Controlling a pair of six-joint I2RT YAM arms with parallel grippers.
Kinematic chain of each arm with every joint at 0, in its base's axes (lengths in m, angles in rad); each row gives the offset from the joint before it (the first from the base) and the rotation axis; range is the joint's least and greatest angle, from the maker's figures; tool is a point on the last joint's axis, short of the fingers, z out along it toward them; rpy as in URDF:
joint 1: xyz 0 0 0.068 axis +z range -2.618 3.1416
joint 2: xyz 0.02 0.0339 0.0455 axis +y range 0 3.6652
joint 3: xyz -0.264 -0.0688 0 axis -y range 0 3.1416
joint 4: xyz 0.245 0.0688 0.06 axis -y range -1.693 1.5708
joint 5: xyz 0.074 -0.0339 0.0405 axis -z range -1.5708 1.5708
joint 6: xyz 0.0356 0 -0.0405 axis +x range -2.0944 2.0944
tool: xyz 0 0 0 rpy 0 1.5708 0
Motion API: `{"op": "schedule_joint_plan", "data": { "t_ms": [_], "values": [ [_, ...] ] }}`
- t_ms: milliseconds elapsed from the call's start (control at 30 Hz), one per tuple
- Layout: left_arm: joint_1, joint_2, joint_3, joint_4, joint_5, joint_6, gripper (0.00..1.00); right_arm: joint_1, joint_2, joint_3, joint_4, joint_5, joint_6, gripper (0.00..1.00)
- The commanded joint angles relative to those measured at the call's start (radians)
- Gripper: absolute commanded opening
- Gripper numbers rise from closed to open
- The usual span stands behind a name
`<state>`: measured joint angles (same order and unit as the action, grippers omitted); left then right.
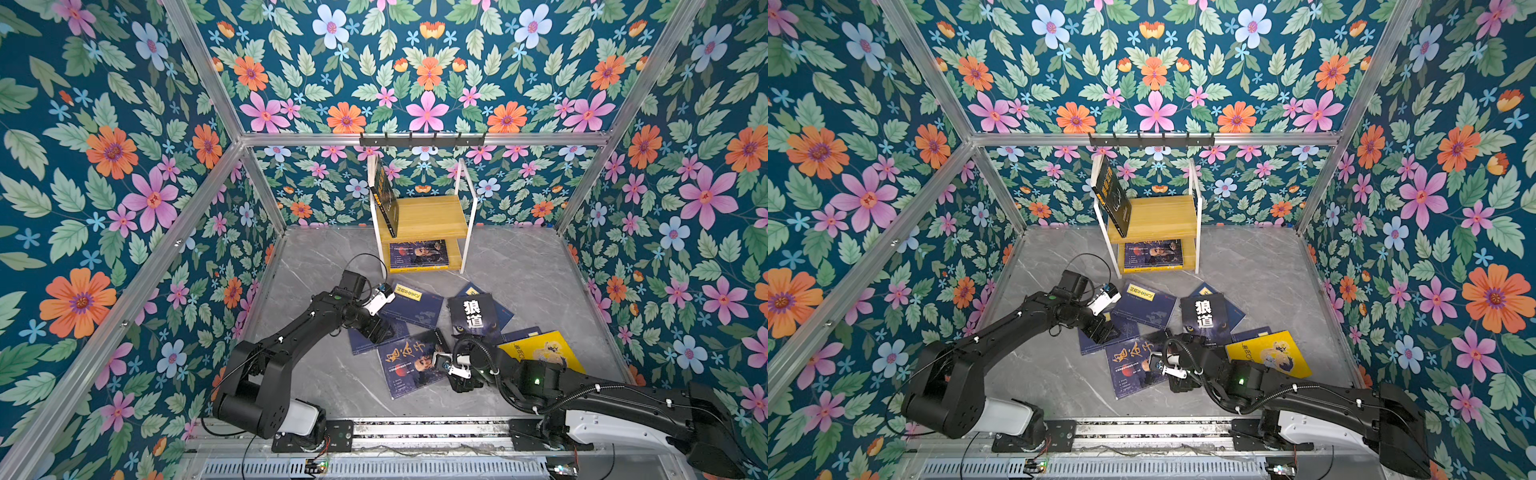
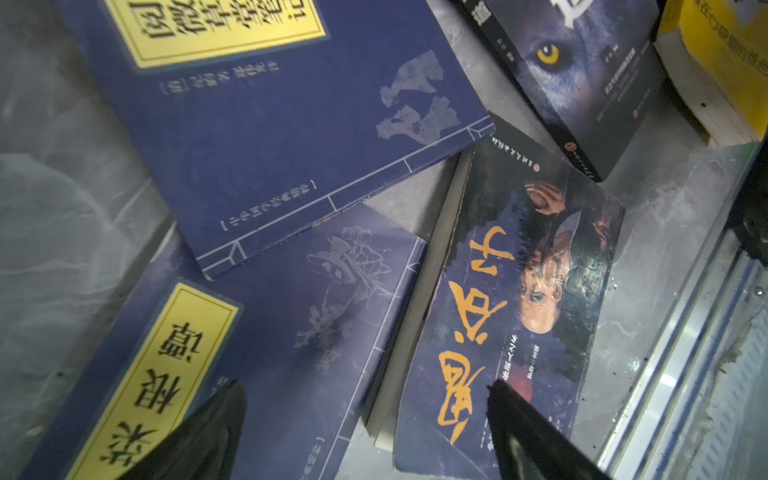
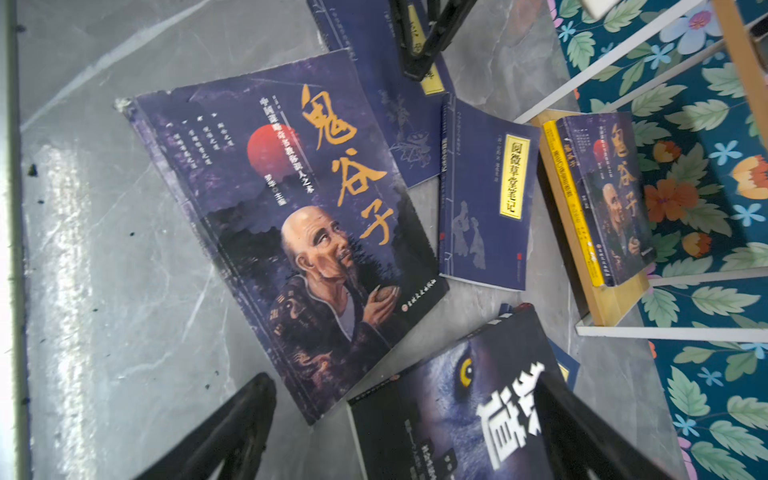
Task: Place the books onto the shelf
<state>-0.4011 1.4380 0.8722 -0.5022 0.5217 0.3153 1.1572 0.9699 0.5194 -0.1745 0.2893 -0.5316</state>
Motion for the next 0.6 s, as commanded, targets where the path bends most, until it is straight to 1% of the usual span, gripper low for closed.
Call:
{"op": "schedule_joint_plan", "data": {
  "t_ms": [0, 67, 133, 233, 333, 367, 467, 567],
  "values": [
    [-0.003, 0.016, 0.014, -0.012, 0.000, -0.026, 0.88, 0.004, 0.018, -0.011, 0.031, -0.007, 0.024, 0.95],
    [-0.008, 0.029, 0.013, -0.006, -0.004, -0.024, 0.83, 0.004, 0.035, -0.026, 0.045, -0.029, 0.023, 0.95],
    [-0.017, 0.039, 0.007, -0.002, -0.004, -0.016, 0.79, 0.003, 0.064, -0.034, 0.057, -0.045, 0.013, 0.94],
    [-0.029, 0.053, 0.013, -0.015, -0.056, -0.007, 0.72, 0.012, 0.120, -0.027, 0.047, -0.041, 0.019, 0.93],
    [-0.047, 0.070, 0.010, -0.047, -0.102, 0.047, 0.71, 0.024, 0.180, -0.031, 0.075, -0.045, 0.011, 0.93],
    [-0.056, 0.073, 0.005, -0.056, -0.118, 0.063, 0.73, 0.025, 0.204, -0.028, 0.081, -0.046, 0.006, 0.93],
    [-0.068, 0.084, 0.005, -0.093, -0.140, 0.101, 0.73, 0.034, 0.264, -0.005, 0.093, -0.012, 0.004, 0.93],
    [-0.077, 0.082, -0.007, -0.111, -0.152, 0.130, 0.71, 0.039, 0.309, -0.014, 0.172, -0.005, -0.007, 0.93]
  ]
}}
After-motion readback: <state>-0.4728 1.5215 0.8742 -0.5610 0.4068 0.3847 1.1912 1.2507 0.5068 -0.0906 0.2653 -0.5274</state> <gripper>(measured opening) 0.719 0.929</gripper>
